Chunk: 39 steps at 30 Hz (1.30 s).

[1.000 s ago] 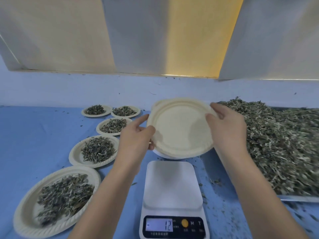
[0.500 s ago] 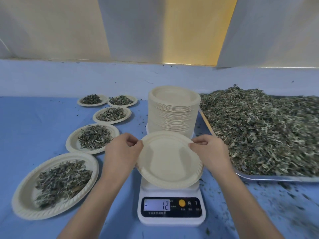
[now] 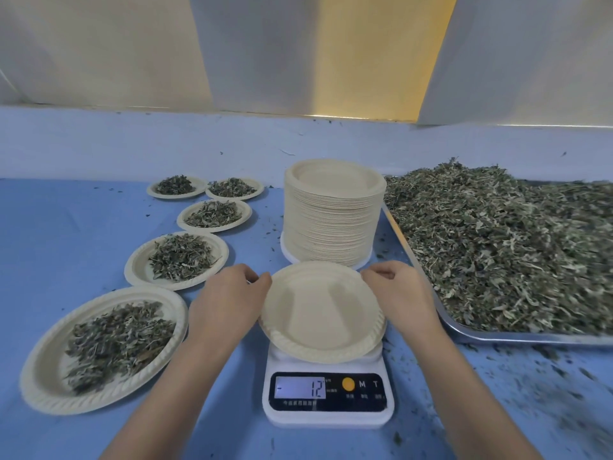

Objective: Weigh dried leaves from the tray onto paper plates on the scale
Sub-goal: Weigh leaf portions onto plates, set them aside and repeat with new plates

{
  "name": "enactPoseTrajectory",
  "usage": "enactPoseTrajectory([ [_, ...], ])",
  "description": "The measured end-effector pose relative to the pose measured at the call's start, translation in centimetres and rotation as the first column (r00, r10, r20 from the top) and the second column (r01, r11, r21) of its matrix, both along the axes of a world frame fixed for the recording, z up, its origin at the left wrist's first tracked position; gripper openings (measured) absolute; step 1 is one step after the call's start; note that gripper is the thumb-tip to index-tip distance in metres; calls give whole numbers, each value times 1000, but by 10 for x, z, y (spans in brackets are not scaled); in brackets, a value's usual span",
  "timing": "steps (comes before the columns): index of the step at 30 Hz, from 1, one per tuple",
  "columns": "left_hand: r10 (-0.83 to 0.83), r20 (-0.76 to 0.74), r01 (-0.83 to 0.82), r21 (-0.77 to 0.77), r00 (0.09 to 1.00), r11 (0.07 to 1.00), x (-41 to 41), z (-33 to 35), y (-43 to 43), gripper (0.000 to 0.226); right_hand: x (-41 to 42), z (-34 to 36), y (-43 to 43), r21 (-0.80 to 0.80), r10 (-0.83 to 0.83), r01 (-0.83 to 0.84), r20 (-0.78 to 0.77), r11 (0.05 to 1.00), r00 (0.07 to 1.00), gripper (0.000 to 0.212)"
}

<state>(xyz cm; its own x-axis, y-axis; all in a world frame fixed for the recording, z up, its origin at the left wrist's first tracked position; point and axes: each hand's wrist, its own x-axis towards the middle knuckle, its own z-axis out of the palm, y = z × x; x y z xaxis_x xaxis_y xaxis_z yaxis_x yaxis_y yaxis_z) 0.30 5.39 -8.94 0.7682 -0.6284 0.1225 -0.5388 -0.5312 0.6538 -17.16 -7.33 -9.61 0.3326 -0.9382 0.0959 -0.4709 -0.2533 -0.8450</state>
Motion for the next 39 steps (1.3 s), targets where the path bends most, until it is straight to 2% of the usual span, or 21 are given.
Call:
enactPoseTrajectory([
  [3,52,80,-43,-110,995,993,-2,6,2,18,-4,5,-4,-122,-38,42,39,992,999,27],
  [7,-18,182,69,-280,983,958,-16,16,-7,15,-14,15,-18,-212,-114,117,27,970,993,24],
  [9,-92,164,144,-340,982,929,-29,20,-18,14,-23,17,-32,-293,-156,133,-54,947,986,27],
  [12,-224,53,226,-395,973,890,-53,25,-38,14,-37,12,-61,-345,-179,77,-272,935,946,34],
  [15,-351,-118,258,-472,929,843,-79,30,-57,19,-46,4,-89,-314,-115,-64,-519,947,847,44],
  [18,-411,-214,253,-518,886,817,-100,35,-71,24,-52,-4,-112,-224,26,-268,-720,937,693,53],
  [20,-431,-277,227,-549,859,804,-111,37,-79,25,-54,-8,-123,-143,93,-339,-799,930,594,55],
  [24,-453,-374,163,-598,809,785,-123,41,-89,27,-52,-18,-132,-74,127,-355,-851,932,510,50],
  [28,-482,-389,163,-621,785,767,-127,41,-90,27,-50,-16,-129,-138,69,-340,-845,930,531,39],
  [35,-490,-394,180,-607,778,774,-130,38,-90,27,-60,9,-114,-66,155,-341,-798,938,582,35],
  [37,-494,-387,191,-604,779,773,-131,37,-91,27,-65,18,-109,-182,68,-289,-730,940,680,38],
  [39,-494,-379,200,-599,782,776,-132,36,-92,27,-68,21,-106,-366,-102,-203,-664,908,741,38],
])
